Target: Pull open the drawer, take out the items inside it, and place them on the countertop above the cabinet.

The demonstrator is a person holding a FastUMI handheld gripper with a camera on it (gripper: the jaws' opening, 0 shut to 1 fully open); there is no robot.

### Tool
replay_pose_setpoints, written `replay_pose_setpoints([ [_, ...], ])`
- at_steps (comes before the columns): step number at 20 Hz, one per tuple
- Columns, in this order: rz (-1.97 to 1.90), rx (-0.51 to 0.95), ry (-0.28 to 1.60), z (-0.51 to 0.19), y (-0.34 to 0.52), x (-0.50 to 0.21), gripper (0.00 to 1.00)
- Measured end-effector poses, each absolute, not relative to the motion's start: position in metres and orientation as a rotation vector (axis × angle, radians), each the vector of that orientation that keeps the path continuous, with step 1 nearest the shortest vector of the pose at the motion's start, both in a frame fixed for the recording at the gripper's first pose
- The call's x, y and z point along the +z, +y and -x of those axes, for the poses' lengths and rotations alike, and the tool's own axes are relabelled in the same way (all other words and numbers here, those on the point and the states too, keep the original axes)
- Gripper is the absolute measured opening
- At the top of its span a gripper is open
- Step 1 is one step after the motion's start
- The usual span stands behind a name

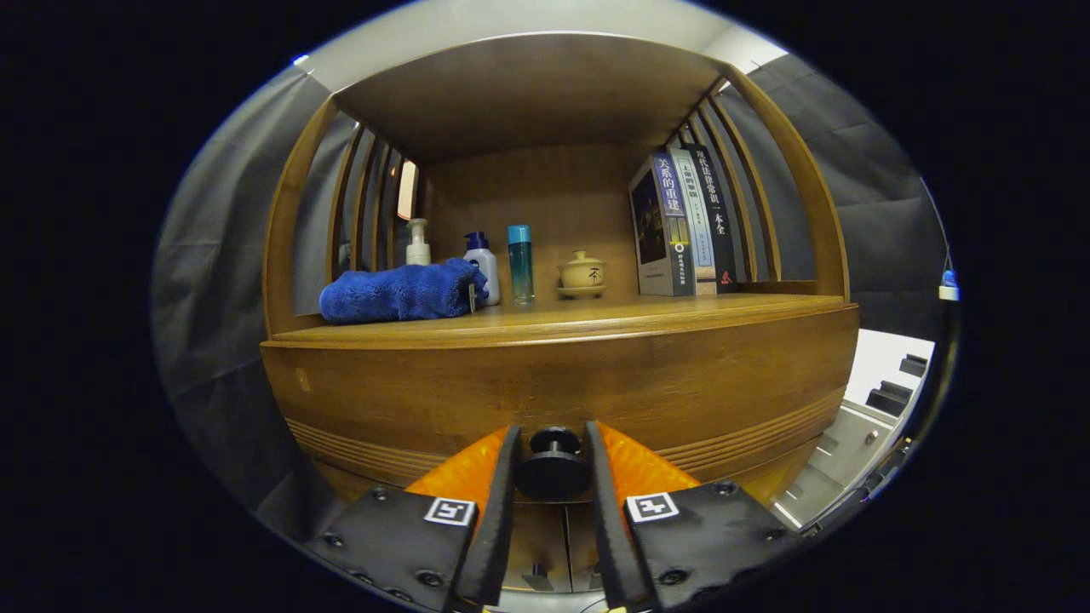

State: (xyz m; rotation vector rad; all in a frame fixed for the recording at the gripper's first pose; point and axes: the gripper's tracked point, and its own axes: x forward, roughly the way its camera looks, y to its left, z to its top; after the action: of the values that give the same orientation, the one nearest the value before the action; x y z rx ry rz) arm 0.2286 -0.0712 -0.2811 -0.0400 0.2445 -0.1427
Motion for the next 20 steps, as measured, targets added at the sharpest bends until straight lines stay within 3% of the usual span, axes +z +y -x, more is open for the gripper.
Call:
replay_pose_setpoints([
  [5,0.020,-0.134,0.270,-0.228,-0.071,-0.282,0.42],
  [11,0.005,-0.123,0.241,-0.198,-0.066,-0.272,0.42],
  [13,0.005,-0.116,0.251,-0.185,-0.064,-0.270,0.35],
  [20,0.035,-0.104,0.231,-0.141,-0.055,-0.264,0.35],
])
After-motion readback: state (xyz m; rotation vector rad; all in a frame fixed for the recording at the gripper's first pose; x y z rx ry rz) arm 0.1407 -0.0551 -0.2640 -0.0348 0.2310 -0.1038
